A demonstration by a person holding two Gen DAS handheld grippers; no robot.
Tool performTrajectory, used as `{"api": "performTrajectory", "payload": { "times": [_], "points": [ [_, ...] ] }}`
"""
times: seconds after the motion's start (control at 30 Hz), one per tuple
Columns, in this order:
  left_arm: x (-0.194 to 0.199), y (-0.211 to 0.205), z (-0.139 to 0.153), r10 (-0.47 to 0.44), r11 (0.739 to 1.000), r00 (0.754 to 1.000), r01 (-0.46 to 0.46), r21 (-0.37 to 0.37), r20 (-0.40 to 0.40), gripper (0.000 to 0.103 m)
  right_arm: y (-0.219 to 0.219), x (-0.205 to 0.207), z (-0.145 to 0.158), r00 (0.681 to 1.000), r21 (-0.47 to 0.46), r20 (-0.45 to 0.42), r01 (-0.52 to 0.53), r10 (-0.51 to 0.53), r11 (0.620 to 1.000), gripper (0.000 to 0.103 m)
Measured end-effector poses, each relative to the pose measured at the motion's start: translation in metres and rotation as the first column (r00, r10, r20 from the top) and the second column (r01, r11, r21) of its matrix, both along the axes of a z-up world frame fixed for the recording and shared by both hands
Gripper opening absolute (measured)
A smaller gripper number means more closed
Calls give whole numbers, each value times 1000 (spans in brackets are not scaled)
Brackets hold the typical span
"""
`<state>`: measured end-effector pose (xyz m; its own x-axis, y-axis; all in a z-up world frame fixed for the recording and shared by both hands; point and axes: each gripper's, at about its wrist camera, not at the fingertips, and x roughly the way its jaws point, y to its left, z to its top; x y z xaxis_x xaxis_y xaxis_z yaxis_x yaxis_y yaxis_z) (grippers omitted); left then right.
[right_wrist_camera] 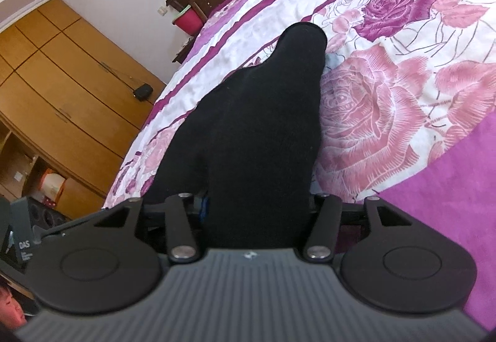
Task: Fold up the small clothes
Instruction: 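Open both grippers and lift them away from the folded bundle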
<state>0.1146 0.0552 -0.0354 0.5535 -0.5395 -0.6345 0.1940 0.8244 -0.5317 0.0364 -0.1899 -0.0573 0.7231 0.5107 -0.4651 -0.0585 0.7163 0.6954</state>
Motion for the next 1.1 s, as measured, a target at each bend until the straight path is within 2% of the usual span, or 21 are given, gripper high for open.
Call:
{"api": "performTrajectory", "payload": {
  "times": [0.27,0.33,0.47,0.5,0.57,0.73,1.1],
  "points": [
    [-26,2,20,41,993,998,-46,113,42,61,-7,-26,19,997,-117,53,55,-49,992,59],
    [-34,-2,26,43,986,998,-51,156,55,65,-7,-31,23,996,-135,61,69,-61,988,59],
    [-49,-14,37,31,972,995,-52,228,93,73,-7,-51,39,989,-236,124,109,-82,966,59],
    [-53,-17,39,28,969,994,-52,242,101,74,-7,-55,43,988,-246,136,109,-77,963,62],
    [-61,-22,42,29,963,994,-57,262,110,77,-5,-64,50,986,-252,149,104,-68,962,76],
    [-80,-31,45,27,946,992,-66,317,126,84,4,-81,59,987,-284,153,83,-40,955,76],
    [-98,-43,34,31,929,996,-58,366,80,85,27,-105,48,991,-381,131,59,-9,923,76]
  ]
}}
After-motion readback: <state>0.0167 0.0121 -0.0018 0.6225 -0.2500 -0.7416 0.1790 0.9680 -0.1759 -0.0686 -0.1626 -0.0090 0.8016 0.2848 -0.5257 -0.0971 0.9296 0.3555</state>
